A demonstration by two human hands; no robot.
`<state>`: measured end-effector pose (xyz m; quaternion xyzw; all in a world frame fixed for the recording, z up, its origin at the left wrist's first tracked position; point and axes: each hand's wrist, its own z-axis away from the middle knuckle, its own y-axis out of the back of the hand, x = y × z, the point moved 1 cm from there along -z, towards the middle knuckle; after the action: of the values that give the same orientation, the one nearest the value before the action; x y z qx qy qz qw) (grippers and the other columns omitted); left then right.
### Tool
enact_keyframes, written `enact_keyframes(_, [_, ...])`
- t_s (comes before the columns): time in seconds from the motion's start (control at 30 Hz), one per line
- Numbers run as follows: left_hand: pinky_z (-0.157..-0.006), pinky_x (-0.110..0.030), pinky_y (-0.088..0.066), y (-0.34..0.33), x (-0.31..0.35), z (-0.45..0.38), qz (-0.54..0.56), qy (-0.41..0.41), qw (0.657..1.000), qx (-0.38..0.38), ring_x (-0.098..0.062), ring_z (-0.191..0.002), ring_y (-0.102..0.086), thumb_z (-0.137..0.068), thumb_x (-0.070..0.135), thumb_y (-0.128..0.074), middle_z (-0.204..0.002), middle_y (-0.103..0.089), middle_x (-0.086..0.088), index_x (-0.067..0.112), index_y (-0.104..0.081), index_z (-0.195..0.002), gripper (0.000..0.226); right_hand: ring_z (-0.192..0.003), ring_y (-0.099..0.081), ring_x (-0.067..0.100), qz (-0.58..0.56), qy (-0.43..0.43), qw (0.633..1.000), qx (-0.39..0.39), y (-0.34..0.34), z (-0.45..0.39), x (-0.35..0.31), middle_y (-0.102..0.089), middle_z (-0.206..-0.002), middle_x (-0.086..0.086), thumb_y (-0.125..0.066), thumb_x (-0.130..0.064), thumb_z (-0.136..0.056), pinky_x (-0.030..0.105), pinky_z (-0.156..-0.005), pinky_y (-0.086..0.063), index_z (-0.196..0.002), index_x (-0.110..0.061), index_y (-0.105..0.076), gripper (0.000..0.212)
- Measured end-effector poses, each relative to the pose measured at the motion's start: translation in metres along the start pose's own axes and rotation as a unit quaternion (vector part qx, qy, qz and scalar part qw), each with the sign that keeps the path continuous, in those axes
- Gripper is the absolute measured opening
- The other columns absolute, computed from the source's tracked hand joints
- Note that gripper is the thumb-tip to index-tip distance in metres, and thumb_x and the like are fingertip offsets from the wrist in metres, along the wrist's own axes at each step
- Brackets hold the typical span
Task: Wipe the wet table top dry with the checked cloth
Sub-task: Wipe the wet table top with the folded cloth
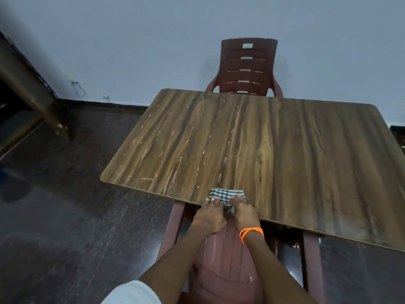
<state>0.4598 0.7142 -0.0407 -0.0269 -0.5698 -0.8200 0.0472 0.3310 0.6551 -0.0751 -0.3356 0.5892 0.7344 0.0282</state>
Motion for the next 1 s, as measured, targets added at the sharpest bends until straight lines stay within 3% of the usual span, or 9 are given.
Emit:
enact_keyframes(0.13, [-0.120, -0.041, -0.010, 0.010, -0.016, -0.016, -0.008, -0.036, 0.999, 0.010, -0.030, -0.143, -0.026, -0.092, 0.024, -0.046, -0.156, -0.030, -0.018, 0.002, -0.034, -0.146, 0.060, -0.093, -0.064, 0.024, -0.032, -0.027, 0.997, 0.069, -0.005, -0.003, -0.013, -0.062, -0.107, 0.001, -0.050, -0.002, -0.083, 0.036, -0.066, -0.052, -0.098, -0.024, -0.060, 0.028])
enact_keyframes(0.3, [-0.121, -0.039, -0.006, 0.018, -0.057, -0.026, -0.007, -0.112, 0.993, 0.025, -0.029, -0.144, -0.026, -0.090, 0.023, -0.050, -0.157, -0.031, -0.015, 0.004, -0.035, -0.147, 0.062, -0.087, -0.064, 0.026, -0.012, -0.079, 0.993, 0.090, -0.020, -0.019, -0.045, -0.057, -0.108, -0.002, -0.048, -0.018, -0.086, 0.036, -0.063, -0.051, -0.097, -0.024, -0.063, 0.019])
enact_keyframes(0.43, [-0.122, -0.043, -0.006, 0.007, -0.101, -0.012, -0.036, -0.148, 0.988, 0.011, -0.031, -0.145, -0.023, -0.089, 0.029, -0.050, -0.157, -0.027, -0.018, 0.001, -0.031, -0.148, 0.069, -0.112, -0.059, 0.027, -0.018, -0.077, 0.993, 0.088, -0.037, -0.015, -0.085, -0.060, -0.124, 0.010, -0.056, -0.010, -0.086, 0.041, -0.078, -0.053, -0.103, -0.015, -0.070, 0.023])
enact_keyframes(0.57, [-0.122, -0.045, 0.000, -0.002, -0.123, 0.012, -0.058, -0.209, 0.976, -0.024, -0.035, -0.149, -0.012, -0.091, 0.023, -0.049, -0.161, -0.014, -0.022, -0.003, -0.016, -0.153, 0.075, -0.128, -0.048, 0.017, -0.040, -0.101, 0.988, 0.109, -0.051, 0.003, -0.096, -0.061, -0.128, 0.003, -0.053, -0.003, -0.080, 0.036, -0.091, -0.051, -0.104, -0.017, -0.071, 0.034])
enact_keyframes(0.67, [-0.122, -0.045, 0.002, 0.002, -0.110, 0.013, -0.040, -0.238, 0.969, -0.048, -0.035, -0.150, -0.006, -0.093, 0.021, -0.046, -0.162, -0.008, -0.023, -0.005, -0.011, -0.153, 0.074, -0.126, -0.050, 0.015, -0.043, -0.130, 0.979, 0.149, -0.050, 0.017, -0.086, -0.063, -0.126, -0.002, -0.053, 0.005, -0.075, 0.035, -0.093, -0.051, -0.105, -0.022, -0.070, 0.044])
enact_keyframes(0.8, [-0.122, -0.047, -0.004, 0.007, -0.085, -0.013, -0.020, -0.248, 0.967, -0.058, -0.036, -0.148, -0.011, -0.090, 0.026, -0.050, -0.160, -0.016, -0.024, -0.006, -0.015, -0.152, 0.078, -0.122, -0.054, 0.018, -0.046, -0.193, 0.963, 0.182, -0.039, 0.004, -0.068, -0.066, -0.119, 0.004, -0.062, -0.001, -0.075, 0.026, -0.093, -0.044, -0.103, -0.020, -0.071, 0.035])
enact_keyframes(0.9, [-0.122, -0.045, -0.006, 0.017, -0.080, -0.042, -0.026, -0.245, 0.969, -0.030, -0.035, -0.147, -0.017, -0.089, 0.028, -0.051, -0.158, -0.022, -0.023, -0.005, -0.021, -0.150, 0.075, -0.113, -0.060, 0.026, -0.053, -0.210, 0.955, 0.204, -0.034, -0.020, -0.060, -0.068, -0.113, 0.009, -0.060, 0.001, -0.077, 0.035, -0.089, -0.051, -0.099, -0.016, -0.071, 0.030])
enact_keyframes(1.0, [-0.122, -0.045, -0.004, 0.022, -0.090, -0.061, -0.052, -0.240, 0.969, -0.030, -0.032, -0.148, -0.016, -0.090, 0.027, -0.048, -0.160, -0.020, -0.021, -0.004, -0.020, -0.151, 0.074, -0.107, -0.061, 0.032, -0.029, -0.206, 0.963, 0.169, -0.035, -0.043, -0.064, -0.065, -0.115, 0.012, -0.056, 0.002, -0.080, 0.044, -0.082, -0.053, -0.099, -0.012, -0.070, 0.027])
